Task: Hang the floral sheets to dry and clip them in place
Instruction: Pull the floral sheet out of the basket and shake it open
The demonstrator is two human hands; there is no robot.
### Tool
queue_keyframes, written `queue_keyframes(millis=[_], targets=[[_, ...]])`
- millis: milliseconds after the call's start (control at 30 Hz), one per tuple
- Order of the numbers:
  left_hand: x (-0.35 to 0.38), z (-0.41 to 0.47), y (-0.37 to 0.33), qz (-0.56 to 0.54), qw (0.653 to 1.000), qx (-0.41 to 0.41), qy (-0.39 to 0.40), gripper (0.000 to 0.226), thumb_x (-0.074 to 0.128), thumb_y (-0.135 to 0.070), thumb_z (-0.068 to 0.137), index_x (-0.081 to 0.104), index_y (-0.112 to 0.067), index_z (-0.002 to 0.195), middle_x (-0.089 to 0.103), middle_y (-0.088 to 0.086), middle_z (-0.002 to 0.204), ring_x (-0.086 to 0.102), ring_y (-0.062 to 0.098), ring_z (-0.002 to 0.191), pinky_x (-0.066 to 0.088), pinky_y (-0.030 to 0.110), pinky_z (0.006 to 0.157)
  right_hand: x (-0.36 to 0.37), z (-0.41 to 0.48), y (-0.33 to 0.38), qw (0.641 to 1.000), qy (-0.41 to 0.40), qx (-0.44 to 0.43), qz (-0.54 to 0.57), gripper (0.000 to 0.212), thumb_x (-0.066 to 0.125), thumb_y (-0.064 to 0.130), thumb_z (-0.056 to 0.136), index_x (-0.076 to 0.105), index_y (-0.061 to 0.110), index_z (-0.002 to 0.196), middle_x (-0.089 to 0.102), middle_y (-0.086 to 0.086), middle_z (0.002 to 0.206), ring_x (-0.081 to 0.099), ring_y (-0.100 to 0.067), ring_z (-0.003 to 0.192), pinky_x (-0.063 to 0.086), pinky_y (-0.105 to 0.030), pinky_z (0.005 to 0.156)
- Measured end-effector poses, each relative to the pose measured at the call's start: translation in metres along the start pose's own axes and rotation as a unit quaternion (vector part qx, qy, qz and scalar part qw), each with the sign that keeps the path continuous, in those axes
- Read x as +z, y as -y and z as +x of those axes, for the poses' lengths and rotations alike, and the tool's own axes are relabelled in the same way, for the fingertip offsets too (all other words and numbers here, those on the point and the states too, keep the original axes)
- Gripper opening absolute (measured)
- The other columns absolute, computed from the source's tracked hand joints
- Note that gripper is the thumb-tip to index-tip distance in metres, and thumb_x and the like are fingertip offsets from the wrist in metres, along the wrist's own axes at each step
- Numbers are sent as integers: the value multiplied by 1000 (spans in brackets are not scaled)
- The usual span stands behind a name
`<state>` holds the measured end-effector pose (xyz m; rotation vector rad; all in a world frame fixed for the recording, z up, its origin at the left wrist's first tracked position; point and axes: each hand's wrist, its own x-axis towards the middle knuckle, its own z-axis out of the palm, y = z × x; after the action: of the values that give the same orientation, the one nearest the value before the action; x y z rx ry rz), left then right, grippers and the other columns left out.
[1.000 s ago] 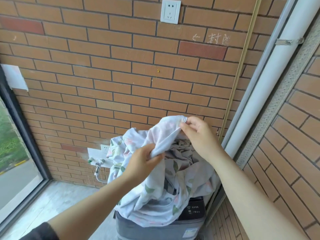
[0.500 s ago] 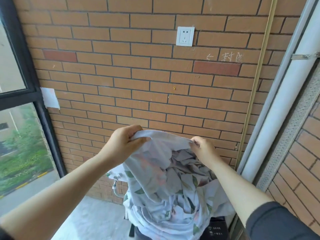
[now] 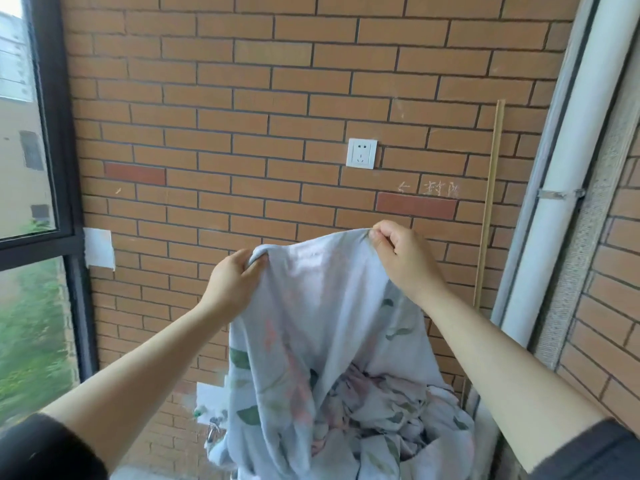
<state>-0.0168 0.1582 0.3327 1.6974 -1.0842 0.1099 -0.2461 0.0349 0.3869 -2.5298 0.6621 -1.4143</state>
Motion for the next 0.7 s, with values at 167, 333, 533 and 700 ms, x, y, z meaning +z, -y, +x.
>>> queue_keyframes(millis=[167, 333, 533, 700], targets=[[-8, 0, -19, -51, 998, -13, -16, 37, 53, -26, 93, 43, -13, 61, 40, -3, 56, 36, 14, 54, 28, 29, 50, -5, 4, -16, 998, -38, 33, -45, 27, 45, 15, 97, 52, 14, 71, 44, 4, 53, 39, -13, 50, 30, -31, 50], [-25, 9, -33, -23, 998, 51, 0, 36, 60, -30, 89, 50, -6, 64, 44, 0, 59, 39, 15, 56, 28, 23, 49, -20, 15, -20, 995, -43, 43, -80, 24, 45, 14, 96, 58, 8, 77, 47, 1, 54, 45, -23, 54, 34, -33, 52], [-10, -7, -40, -48, 997, 29, 62, 44, 72, -64, 69, 69, -26, 91, 71, -8, 84, 65, 10, 81, 50, 30, 70, 2, 2, 11, 992, -14, 69, 108, 27, 51, 16, 96, 59, 8, 71, 42, 6, 57, 35, -4, 53, 31, -23, 53], [2, -17, -55, -9, 997, 73, 39, 103, 84, -58, 52, 39, -34, 142, 53, -18, 118, 49, 1, 111, 37, 20, 91, 7, -1, 37, 984, 67, 23, 165, 25, 54, 19, 96, 64, 10, 76, 46, 3, 62, 38, -5, 57, 33, -22, 56]])
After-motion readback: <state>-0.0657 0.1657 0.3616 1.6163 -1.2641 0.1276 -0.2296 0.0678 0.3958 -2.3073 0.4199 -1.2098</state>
